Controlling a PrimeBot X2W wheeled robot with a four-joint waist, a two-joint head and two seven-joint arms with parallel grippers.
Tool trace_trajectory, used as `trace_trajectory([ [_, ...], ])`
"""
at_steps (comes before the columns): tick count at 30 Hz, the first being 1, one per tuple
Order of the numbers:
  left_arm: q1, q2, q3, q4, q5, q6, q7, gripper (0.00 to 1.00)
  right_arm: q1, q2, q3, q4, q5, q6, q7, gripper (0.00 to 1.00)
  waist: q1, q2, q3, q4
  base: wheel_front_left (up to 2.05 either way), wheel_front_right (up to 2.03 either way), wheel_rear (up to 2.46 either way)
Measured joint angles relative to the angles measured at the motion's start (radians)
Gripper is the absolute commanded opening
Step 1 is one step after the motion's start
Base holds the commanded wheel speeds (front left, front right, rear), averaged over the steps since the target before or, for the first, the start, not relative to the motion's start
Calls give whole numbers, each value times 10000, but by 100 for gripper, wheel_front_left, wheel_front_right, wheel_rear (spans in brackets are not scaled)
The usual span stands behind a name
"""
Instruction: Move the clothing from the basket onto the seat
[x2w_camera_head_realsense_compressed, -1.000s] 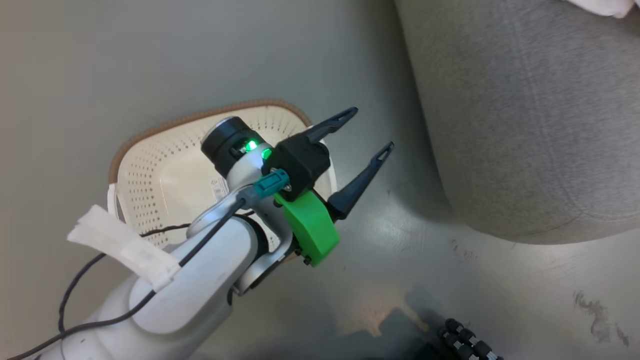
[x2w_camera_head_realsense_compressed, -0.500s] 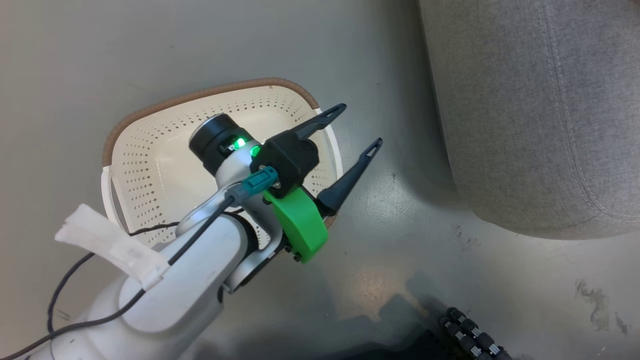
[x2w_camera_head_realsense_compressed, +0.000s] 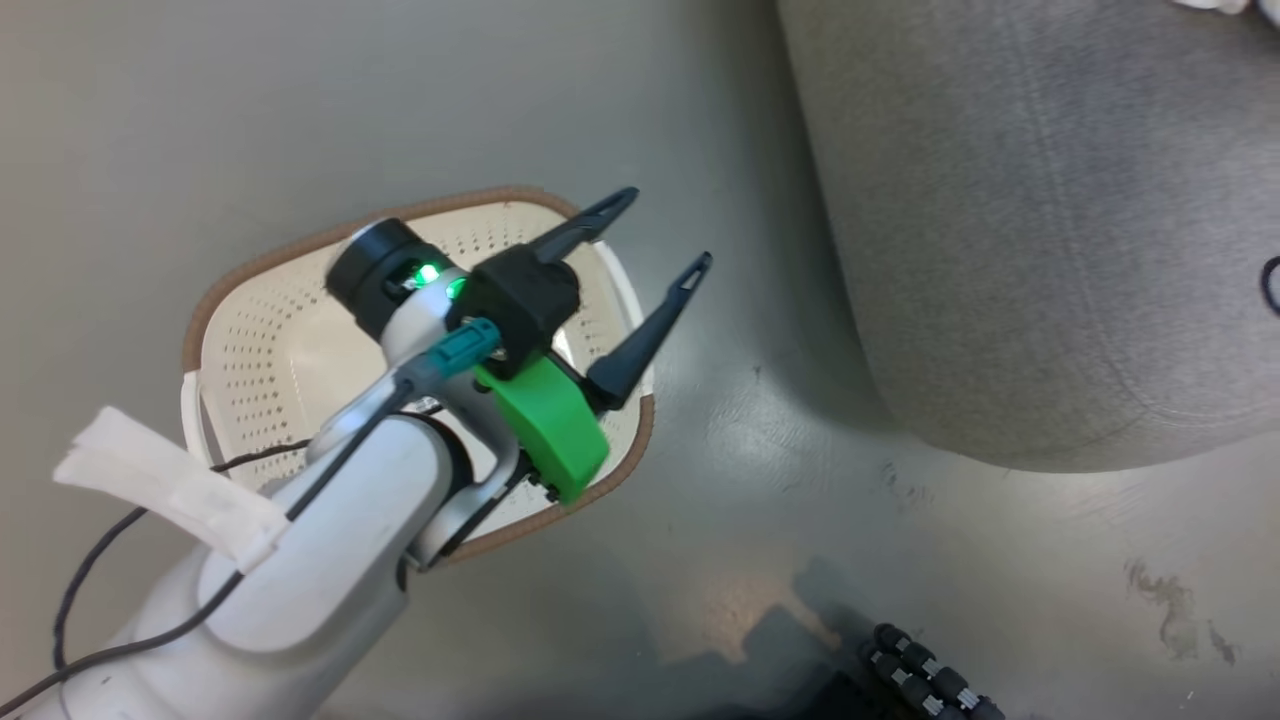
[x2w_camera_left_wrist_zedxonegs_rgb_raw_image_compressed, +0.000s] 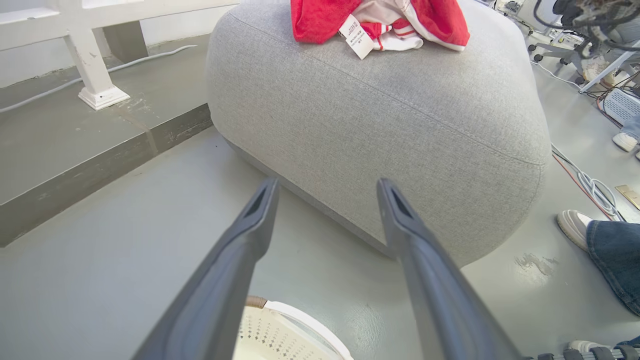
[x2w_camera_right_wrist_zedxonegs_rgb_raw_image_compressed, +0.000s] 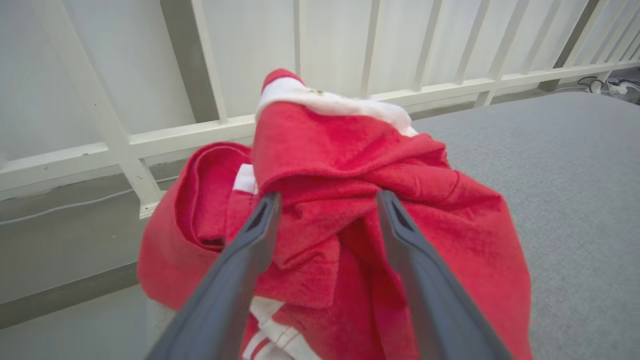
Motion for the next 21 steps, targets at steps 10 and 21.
trace_trajectory([
  [10, 399, 136, 382, 384, -272, 2, -556, 100, 755, 144, 52, -13, -36, 345, -186, 100, -1, 1, -814, -486, 0, 0, 0],
  [21, 1119, -44, 671, 951, -800, 61, -1406, 100, 1691, -15, -59, -1315, -341, 614, -192, 100, -1, 0, -2155, -670, 0, 0, 0],
])
